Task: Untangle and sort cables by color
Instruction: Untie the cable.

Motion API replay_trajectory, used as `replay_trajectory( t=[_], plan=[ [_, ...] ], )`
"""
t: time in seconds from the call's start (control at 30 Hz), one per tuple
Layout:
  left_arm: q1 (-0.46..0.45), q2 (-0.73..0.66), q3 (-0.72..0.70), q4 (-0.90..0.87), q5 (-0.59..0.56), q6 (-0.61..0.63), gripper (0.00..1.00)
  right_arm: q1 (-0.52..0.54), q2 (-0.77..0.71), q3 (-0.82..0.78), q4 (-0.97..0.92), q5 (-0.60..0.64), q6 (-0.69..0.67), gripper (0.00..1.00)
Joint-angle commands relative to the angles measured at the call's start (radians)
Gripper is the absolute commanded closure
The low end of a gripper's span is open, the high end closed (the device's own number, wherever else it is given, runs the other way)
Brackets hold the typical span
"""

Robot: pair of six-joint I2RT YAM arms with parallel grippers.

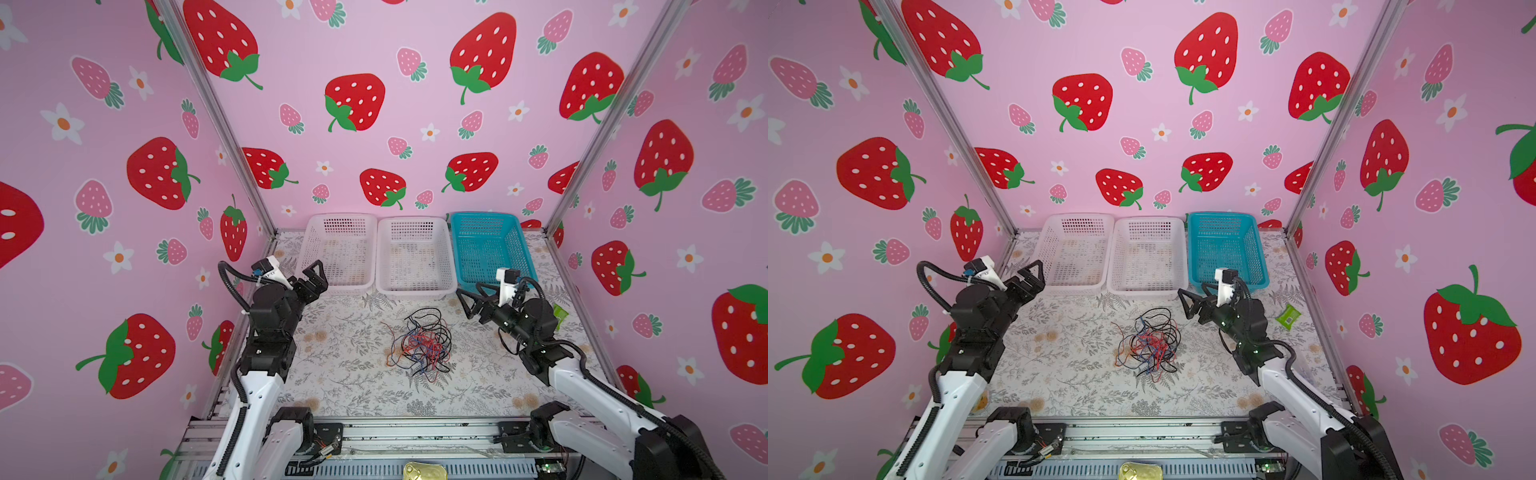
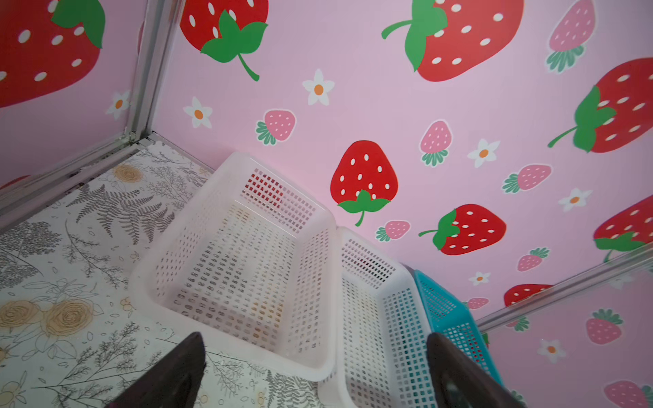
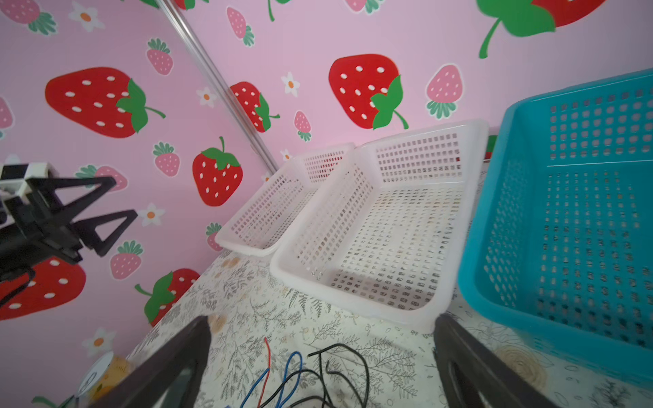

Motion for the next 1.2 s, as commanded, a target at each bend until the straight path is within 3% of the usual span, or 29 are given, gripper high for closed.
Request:
replay_trajectory(
  t=[0.0,0.03,0.1,0.23,0.37,0.5,0.57,0.8,1.17],
  plan=[
    [-0.008,-0.038,0.000,-0.179,0.178,-0.044,0.01,0.055,-0.008,0.037,-0.150,0.057,-0.074,0.00],
    [-0.007,-0.056,-0.009,-0.161,0.265,0.010,0.01,0.069,0.000,0.043,-0.179,0.059,-0.079,0.01],
    [-0.010,-0.071,-0.004,-0.187,0.300,-0.010,0.01,0.098,0.016,0.063,-0.239,0.039,-0.096,0.06],
    [-0.013,-0.072,0.018,-0.317,0.297,-0.038,0.01,0.188,0.006,0.055,-0.321,0.066,-0.105,0.15],
    [-0.019,-0.094,-0.016,-0.423,0.220,-0.103,0.01,0.276,-0.007,0.027,-0.346,0.094,-0.059,0.22],
    [-0.043,-0.118,-0.049,-0.458,0.219,-0.133,0.01,0.376,0.012,0.026,-0.377,0.151,-0.024,0.39],
    [-0.084,-0.124,-0.061,-0.477,0.194,-0.131,0.01,0.429,0.032,0.029,-0.393,0.192,-0.006,0.47],
    [-0.307,-0.137,-0.113,-0.522,0.003,-0.130,0.01,0.520,0.113,0.058,-0.479,0.329,0.080,0.62],
    [-0.536,-0.087,-0.163,-0.473,-0.119,-0.159,0.00,0.521,0.159,0.030,-0.493,0.389,0.164,0.66]
  ],
)
